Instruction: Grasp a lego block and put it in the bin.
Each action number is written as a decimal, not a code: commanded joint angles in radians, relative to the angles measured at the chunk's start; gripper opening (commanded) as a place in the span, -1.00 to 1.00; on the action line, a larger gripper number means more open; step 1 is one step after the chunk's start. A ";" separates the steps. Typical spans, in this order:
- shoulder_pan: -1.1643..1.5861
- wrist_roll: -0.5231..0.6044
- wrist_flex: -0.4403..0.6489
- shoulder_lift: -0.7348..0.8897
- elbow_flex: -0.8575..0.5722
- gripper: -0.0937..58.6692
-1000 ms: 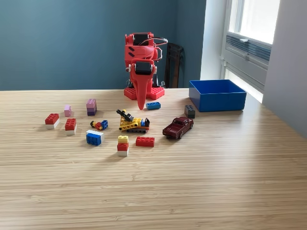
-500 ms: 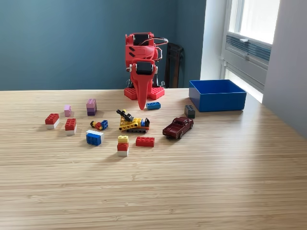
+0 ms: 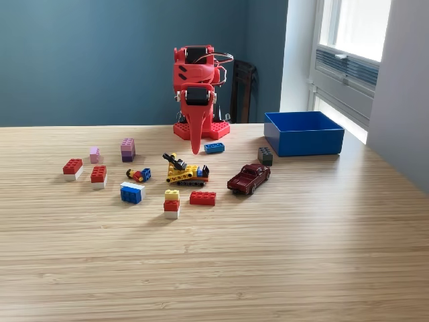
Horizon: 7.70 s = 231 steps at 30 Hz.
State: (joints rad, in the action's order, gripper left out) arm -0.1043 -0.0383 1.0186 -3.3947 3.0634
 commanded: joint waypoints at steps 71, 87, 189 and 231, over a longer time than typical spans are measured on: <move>-0.690 0.581 0.190 1.186 -0.770 0.11; -0.692 0.597 0.112 1.451 -0.811 0.08; 1.342 0.465 0.670 1.881 -1.922 -0.99; 1.227 0.327 0.746 1.893 -2.065 -1.00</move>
State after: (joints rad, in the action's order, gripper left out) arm 1.1443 0.3022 1.7303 -1.2901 1.0492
